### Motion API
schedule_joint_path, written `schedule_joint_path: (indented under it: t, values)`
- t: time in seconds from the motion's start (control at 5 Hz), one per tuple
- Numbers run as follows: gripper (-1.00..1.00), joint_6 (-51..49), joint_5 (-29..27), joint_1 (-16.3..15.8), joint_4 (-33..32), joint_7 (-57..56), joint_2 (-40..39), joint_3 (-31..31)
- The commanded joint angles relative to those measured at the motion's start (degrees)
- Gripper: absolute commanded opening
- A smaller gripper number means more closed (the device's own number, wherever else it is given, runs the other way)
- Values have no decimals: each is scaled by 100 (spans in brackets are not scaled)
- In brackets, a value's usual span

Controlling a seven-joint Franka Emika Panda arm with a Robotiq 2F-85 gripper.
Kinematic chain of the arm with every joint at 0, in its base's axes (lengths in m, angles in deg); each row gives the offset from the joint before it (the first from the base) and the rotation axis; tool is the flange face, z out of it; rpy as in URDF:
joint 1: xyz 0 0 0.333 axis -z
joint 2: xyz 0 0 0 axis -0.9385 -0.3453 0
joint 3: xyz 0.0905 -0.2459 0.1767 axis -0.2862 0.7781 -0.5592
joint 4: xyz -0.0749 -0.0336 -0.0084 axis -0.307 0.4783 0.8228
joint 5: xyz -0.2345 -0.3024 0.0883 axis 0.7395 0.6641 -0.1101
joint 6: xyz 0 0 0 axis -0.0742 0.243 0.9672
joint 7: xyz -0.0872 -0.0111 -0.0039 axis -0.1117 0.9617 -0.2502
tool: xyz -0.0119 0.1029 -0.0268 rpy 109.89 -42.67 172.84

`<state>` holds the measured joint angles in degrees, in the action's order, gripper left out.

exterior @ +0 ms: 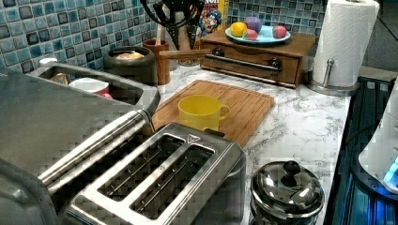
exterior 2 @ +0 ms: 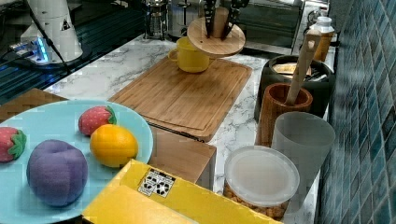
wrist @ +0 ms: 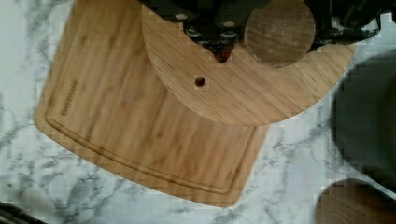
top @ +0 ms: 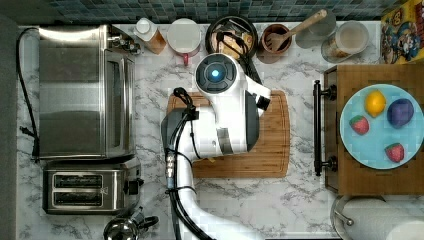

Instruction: Place the lid on the board.

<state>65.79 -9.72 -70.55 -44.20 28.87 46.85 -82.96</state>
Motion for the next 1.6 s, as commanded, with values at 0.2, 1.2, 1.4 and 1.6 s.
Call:
schedule_joint_path:
  t: [0.2, 1.2, 1.4, 1.6]
  values:
    - [-100, 115, 43, 302, -34, -985, 1112, 209]
    - [-100, 1117, 377, 407, -1530, -606, 1472, 456]
    - [-100, 1281, 426, 477, -1632, -436, 1275, 497]
    - [-100, 1392, 468, 516, -1600, -306, 1001, 514]
